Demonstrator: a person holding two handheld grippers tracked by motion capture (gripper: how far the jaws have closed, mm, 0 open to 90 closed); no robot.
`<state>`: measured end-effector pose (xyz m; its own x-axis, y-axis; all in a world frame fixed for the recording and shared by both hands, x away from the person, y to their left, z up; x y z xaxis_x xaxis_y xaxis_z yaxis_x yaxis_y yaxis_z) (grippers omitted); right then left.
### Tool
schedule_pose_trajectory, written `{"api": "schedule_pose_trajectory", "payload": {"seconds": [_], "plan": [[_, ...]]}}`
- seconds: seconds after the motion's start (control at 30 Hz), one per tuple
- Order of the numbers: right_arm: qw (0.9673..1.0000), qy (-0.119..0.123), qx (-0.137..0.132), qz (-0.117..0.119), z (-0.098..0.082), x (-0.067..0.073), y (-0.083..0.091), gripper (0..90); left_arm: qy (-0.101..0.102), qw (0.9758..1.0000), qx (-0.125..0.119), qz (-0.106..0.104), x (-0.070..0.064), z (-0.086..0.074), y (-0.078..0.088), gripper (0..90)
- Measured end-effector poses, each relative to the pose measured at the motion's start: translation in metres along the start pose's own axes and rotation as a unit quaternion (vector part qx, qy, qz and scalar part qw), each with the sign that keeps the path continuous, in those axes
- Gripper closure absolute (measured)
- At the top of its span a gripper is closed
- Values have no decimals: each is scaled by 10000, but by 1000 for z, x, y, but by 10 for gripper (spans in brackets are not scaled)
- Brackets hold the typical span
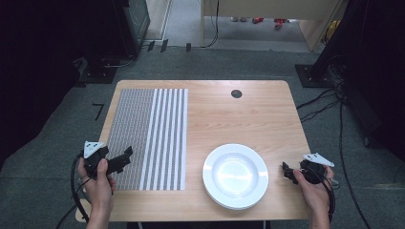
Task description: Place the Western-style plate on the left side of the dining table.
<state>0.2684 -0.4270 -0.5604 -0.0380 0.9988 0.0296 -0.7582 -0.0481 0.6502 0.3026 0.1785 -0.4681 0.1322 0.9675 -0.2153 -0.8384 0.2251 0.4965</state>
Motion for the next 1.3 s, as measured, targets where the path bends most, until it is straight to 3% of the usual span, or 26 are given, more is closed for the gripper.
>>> {"api": "schedule_pose_trajectory", "payload": {"seconds": [0.07, 0.4, 0.73, 0.87, 1.0, 1.3], "plan": [[10000, -29, 3, -28, 0, 0, 0, 84, 36, 10000, -5, -55, -5, 1, -3, 90], [10000, -45, 3, -69, 0, 1, 0, 84, -239, 9991, 175, -302, -36, -11, -18, 90], [9998, -121, 10, -153, 0, 2, 0, 85, -440, 9962, 333, -676, -63, -22, -26, 90], [9992, -299, -13, -259, 1, 1, 2, 148, -473, 9944, 378, -871, -78, -26, -27, 90], [9977, -644, -194, -38, 6, 1, 9, 146, -618, 9920, 446, -1005, -93, -31, -29, 91], [9963, -723, -448, 93, 16, 15, 26, 146, -693, 9877, 549, -1286, -115, -37, -30, 90]]}}
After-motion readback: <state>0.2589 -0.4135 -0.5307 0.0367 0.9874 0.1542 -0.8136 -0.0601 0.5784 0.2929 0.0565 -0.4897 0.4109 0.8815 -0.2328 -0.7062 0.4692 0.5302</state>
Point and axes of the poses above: each handheld gripper's, and its own axes: y roughly backward along the jaws, z roughly out of its top, x roughly to its left, the point moved 5 cm from there along -y, roughly forward along the jaws, and after that the axes turned 3 degrees about -x, right-handed, at the moved point
